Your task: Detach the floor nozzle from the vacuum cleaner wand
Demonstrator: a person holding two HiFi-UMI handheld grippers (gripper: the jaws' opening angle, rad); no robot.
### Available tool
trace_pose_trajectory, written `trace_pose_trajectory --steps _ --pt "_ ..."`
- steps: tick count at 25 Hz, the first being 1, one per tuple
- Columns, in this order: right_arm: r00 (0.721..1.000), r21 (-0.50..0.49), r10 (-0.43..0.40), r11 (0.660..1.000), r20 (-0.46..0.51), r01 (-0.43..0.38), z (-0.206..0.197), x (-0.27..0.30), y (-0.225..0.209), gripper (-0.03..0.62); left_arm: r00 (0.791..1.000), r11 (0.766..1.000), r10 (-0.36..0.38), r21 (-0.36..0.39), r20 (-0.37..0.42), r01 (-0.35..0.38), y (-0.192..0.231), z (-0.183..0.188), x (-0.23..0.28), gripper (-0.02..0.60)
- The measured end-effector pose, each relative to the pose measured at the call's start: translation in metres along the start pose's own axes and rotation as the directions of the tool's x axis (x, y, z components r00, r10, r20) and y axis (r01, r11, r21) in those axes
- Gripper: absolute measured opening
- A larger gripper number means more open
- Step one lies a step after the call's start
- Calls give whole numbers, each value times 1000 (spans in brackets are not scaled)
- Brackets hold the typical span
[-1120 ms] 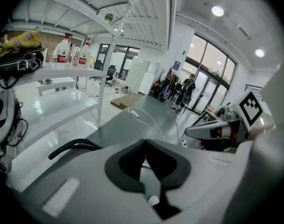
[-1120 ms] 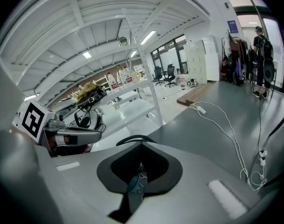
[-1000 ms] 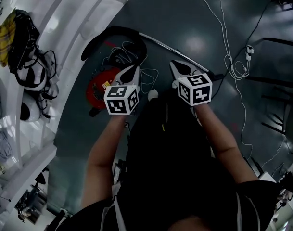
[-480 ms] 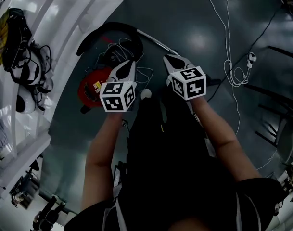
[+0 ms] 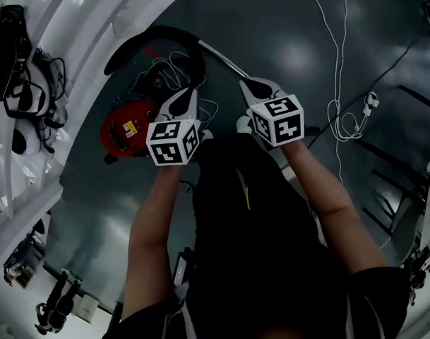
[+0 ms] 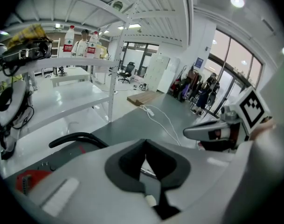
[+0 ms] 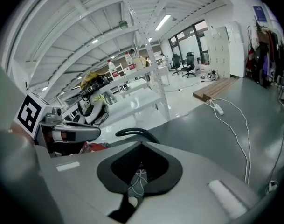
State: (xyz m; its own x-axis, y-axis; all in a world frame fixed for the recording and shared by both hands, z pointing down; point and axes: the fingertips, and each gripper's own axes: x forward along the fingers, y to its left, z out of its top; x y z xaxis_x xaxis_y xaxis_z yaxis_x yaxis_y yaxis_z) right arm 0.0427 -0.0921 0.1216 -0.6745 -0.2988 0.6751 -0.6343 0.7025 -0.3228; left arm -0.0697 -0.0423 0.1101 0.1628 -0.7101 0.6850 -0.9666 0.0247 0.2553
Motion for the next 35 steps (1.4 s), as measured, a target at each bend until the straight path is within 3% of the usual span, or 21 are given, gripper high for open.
trace_pose_trajectory --steps 5,13,24,35 --pt "1000 25 -12 1000 -29 13 -16 27 -19 -3 1000 999 5 -42 -17 -5 9 -16 21 9" --pt "1000 37 -17 999 -9 18 -35 89 -35 -3 999 999 -9 50 -40 11 44 -37 83 9" --pt "1000 -15 22 1000 9 -22 -73 189 -44 -3 997 994 -32 105 -63 38 82 -91 172 9" --pt "1000 -37 10 999 19 -10 -122 273 -90 -3 999 992 -35 122 -40 40 110 -137 260 9"
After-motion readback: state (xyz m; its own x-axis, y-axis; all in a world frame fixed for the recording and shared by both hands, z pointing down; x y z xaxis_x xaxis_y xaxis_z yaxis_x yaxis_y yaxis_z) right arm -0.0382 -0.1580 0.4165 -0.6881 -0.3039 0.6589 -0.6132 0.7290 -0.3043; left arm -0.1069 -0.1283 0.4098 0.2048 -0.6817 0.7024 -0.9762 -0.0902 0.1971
